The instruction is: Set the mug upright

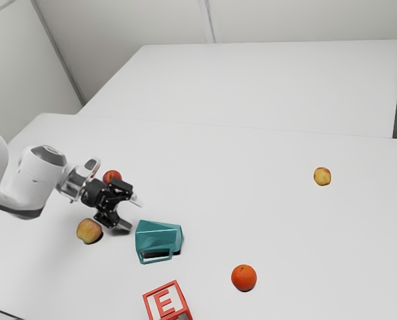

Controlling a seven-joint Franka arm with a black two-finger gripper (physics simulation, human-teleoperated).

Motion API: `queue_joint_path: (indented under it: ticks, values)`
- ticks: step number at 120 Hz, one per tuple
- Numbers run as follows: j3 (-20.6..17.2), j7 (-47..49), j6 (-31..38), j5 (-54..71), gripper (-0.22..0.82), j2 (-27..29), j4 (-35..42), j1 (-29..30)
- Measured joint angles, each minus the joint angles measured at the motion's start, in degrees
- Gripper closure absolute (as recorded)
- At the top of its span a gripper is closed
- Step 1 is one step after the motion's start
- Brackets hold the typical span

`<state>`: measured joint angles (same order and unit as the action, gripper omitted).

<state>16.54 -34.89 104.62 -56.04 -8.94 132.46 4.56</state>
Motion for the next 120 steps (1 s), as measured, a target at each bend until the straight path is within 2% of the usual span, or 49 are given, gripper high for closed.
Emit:
queue_joint_path:
  ticks: [20, 34, 54, 104, 113, 120]
  values:
    - [-0.12, -6.97, 1.13, -5.08, 0.0, 1.13, 3.54, -0.01]
    - [-0.34, -11.13, 1.55, -7.26, 0.0, 4.9, 7.12, -0.03]
    - [-0.45, -15.81, 1.82, -9.48, 0.0, 7.17, 10.09, -0.21]
    - [-3.94, -23.11, 2.4, -15.9, 0.0, 7.86, 13.93, 0.96]
    - [-4.55, -23.95, 2.65, -16.78, 0.03, 8.02, 14.29, 0.44]
    - [-4.74, -24.5, 2.82, -17.19, 0.13, 8.1, 14.38, -0.27]
